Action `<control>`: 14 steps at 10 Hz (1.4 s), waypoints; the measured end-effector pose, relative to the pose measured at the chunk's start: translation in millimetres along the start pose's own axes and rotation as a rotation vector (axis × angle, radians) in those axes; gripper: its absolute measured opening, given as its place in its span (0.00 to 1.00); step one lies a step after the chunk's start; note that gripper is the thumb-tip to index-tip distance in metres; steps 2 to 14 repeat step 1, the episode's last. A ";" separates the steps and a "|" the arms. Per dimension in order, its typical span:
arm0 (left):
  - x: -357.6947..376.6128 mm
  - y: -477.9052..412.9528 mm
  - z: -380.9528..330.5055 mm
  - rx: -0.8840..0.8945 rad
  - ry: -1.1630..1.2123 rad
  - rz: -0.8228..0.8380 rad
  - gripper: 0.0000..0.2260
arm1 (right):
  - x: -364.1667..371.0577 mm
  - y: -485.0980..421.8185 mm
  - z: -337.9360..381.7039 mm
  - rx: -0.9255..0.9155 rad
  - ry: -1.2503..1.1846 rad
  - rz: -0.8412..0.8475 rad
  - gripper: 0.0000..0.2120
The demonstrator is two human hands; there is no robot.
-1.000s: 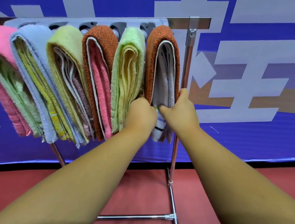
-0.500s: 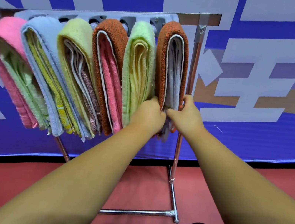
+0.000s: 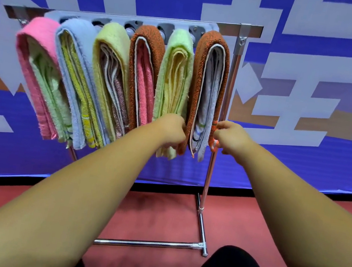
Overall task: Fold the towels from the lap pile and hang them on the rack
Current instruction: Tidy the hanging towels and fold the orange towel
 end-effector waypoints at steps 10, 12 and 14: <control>-12.5 17.2 -0.9 0.081 0.104 0.016 0.06 | -5.1 17.7 19.8 0.020 0.046 -0.040 0.14; -12.5 17.2 -0.9 0.081 0.104 0.016 0.06 | -5.1 17.7 19.8 0.020 0.046 -0.040 0.14; -12.5 17.2 -0.9 0.081 0.104 0.016 0.06 | -5.1 17.7 19.8 0.020 0.046 -0.040 0.14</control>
Point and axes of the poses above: each hand's wrist, its own y-axis away from the middle knuckle, its own x-axis out of the palm, z = x × y, the point moved 6 cm from there along -y, towards the middle knuckle, and after that the axes turned 15 degrees about z, right-handed, at the moved point
